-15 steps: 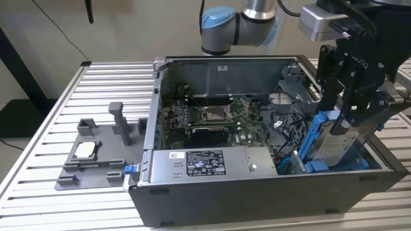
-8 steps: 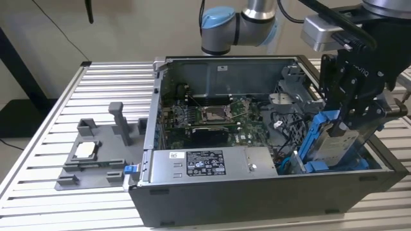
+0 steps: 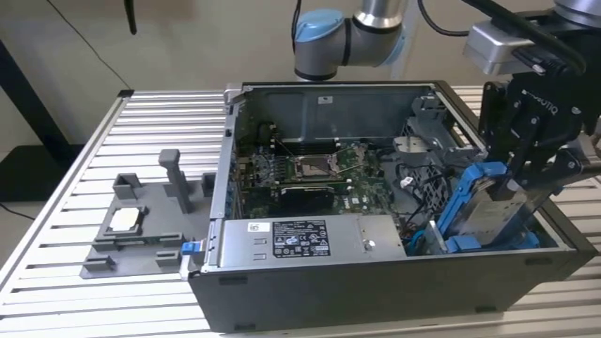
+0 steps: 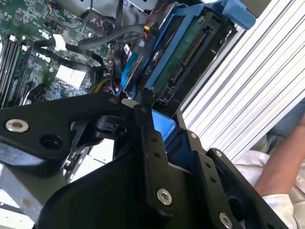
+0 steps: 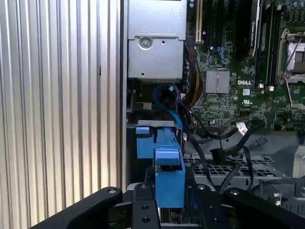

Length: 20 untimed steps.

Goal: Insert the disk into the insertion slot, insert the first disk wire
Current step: 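Insert the disk into the insertion slot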

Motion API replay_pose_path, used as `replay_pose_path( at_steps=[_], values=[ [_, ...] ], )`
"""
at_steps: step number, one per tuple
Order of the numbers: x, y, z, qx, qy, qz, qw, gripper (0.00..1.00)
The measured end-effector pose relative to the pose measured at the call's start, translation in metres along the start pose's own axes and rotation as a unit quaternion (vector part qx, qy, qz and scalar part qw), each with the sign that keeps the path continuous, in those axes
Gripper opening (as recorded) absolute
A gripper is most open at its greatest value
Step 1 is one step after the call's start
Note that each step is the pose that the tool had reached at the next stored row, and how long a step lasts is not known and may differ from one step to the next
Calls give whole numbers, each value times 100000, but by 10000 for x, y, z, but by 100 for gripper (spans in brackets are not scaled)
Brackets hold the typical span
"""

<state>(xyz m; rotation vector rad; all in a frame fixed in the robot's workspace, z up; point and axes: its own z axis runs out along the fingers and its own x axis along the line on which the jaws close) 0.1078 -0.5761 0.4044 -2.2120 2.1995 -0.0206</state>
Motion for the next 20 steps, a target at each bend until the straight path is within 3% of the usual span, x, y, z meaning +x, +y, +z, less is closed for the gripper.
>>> replay_pose_path(
  at_steps=[1, 3, 4, 9, 10, 13, 16, 20],
  values=[
    [-1, -16, 14, -87, 20, -1, 100000, 40],
    [0, -22, 48, -101, 38, 6, 100000, 40],
    [0, -22, 57, -195, 19, 14, 100000, 47],
    [1, -31, -5, -541, -312, 74, 99998, 44],
    [0, -31, -4, -546, -320, 97, 99998, 37],
    [0, -33, -5, -596, -318, 240, 99997, 37],
    [5, -34, -67, -921, -384, 528, 99994, 37],
    [5, -34, -8, -954, -459, 562, 99993, 37]
  ],
)
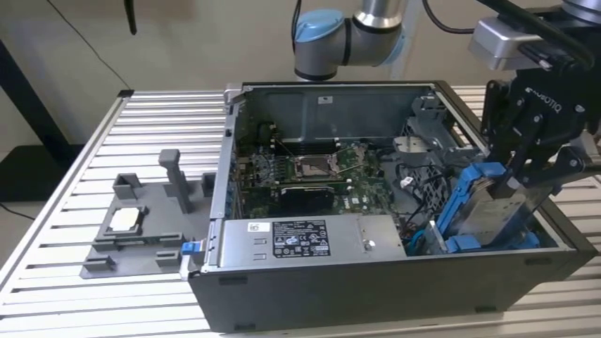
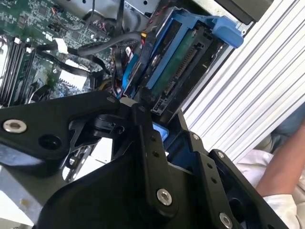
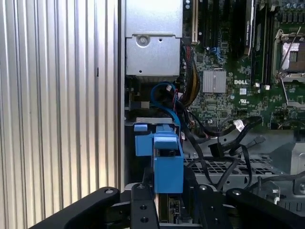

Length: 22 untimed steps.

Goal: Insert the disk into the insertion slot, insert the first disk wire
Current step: 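Insert the disk into the insertion slot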

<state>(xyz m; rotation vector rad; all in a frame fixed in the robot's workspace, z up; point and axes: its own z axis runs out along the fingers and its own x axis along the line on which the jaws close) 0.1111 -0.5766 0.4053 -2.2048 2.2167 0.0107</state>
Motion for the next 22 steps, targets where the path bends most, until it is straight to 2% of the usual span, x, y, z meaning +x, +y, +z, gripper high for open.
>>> replay_pose_path(
  at_steps=[2, 9, 22],
  values=[
    [-1, 0, 21, 6, 18, 45, 100000, 32],
    [2, -1, 128, 5, 26, 51, 100000, 32],
    [27, -31, 370, 8, -25, 48, 100000, 32]
  ],
)
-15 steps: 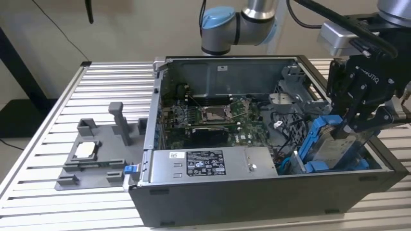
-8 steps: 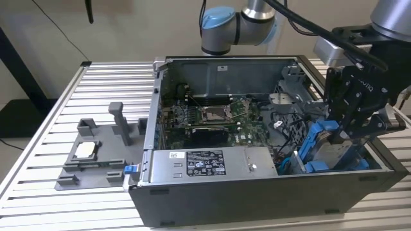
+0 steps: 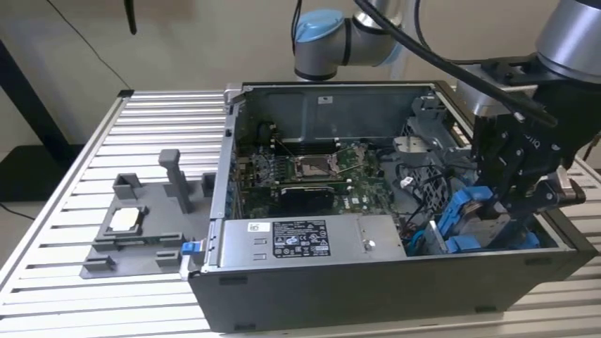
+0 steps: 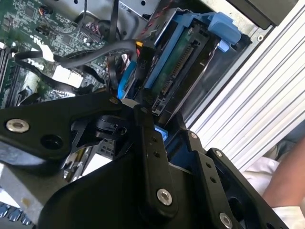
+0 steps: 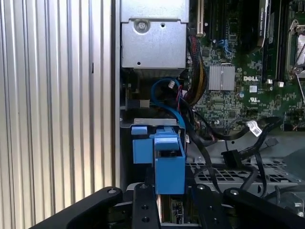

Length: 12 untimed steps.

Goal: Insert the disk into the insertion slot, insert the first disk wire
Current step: 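Insert the disk into the insertion slot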

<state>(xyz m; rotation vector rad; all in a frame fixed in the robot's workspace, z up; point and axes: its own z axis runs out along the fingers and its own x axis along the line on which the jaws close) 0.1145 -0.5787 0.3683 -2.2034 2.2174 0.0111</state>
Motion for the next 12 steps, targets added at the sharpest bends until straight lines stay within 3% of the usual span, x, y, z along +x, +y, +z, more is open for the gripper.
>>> replay_pose_path(
  at_steps=[12],
  values=[
    [41, -49, 216, -15, 15, 7, 100000, 32]
  ],
)
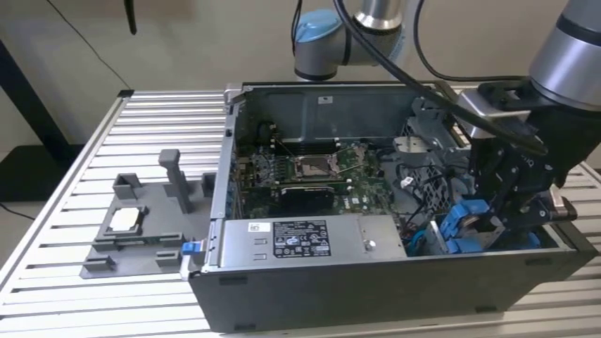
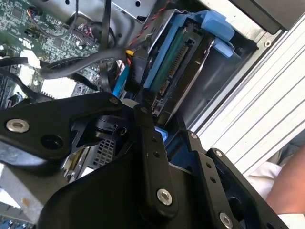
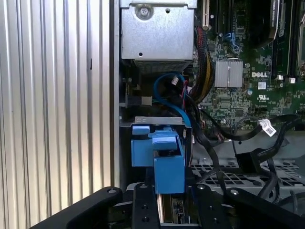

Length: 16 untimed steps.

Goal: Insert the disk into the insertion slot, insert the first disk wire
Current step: 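Insert the disk into the insertion slot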

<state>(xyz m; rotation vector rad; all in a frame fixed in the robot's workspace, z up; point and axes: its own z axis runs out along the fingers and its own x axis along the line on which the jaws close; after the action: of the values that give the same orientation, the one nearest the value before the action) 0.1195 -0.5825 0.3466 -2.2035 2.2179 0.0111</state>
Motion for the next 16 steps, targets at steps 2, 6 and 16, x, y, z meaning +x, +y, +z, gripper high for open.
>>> replay_pose_path(
  at_steps=[2, 6, 16],
  values=[
    [7, -8, 35, 0, 11, -1, 100000, 32],
    [20, -20, 109, -30, -9, -7, 100000, 32],
    [23, -23, -129, -728, -518, 55, 99996, 37]
  ],
)
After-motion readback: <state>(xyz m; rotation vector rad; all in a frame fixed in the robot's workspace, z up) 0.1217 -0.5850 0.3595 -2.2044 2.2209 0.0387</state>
